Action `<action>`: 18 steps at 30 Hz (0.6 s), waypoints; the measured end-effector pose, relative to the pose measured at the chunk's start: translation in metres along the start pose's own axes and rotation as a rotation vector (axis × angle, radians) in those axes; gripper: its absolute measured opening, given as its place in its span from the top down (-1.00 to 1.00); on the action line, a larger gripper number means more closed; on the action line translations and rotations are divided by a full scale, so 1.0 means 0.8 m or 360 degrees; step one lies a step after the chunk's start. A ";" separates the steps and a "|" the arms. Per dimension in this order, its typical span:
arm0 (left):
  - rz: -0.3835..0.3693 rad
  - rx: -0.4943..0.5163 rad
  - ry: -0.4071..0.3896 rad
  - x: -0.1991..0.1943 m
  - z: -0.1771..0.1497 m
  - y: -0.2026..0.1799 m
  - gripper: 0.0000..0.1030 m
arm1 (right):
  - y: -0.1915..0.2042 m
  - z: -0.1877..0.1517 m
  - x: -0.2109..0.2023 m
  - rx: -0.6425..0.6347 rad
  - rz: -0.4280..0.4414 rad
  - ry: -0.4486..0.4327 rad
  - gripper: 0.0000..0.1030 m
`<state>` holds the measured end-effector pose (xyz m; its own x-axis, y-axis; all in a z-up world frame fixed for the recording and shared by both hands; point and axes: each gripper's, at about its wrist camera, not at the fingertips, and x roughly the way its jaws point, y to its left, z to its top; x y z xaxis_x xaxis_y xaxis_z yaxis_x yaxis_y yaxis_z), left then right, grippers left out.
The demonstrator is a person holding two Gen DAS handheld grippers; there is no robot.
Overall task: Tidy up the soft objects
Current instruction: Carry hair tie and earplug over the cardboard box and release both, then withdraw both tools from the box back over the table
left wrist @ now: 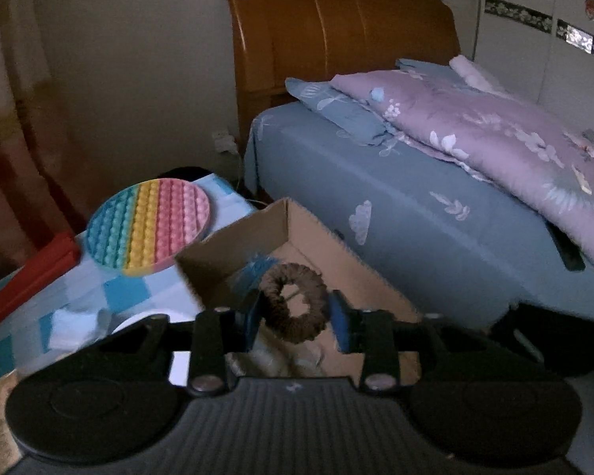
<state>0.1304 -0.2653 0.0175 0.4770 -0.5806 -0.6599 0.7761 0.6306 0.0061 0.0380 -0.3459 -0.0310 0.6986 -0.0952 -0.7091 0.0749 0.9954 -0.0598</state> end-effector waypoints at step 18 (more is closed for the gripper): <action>0.0193 -0.0122 -0.0098 -0.088 -0.023 0.014 -0.91 | 0.021 0.003 -0.046 0.0009 0.0028 -0.0105 -0.92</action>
<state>0.0978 -0.2077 0.0502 0.5915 -0.5268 -0.6104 0.6787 0.7340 0.0241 0.0153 -0.3259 -0.0043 0.7452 -0.0787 -0.6622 0.0663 0.9968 -0.0438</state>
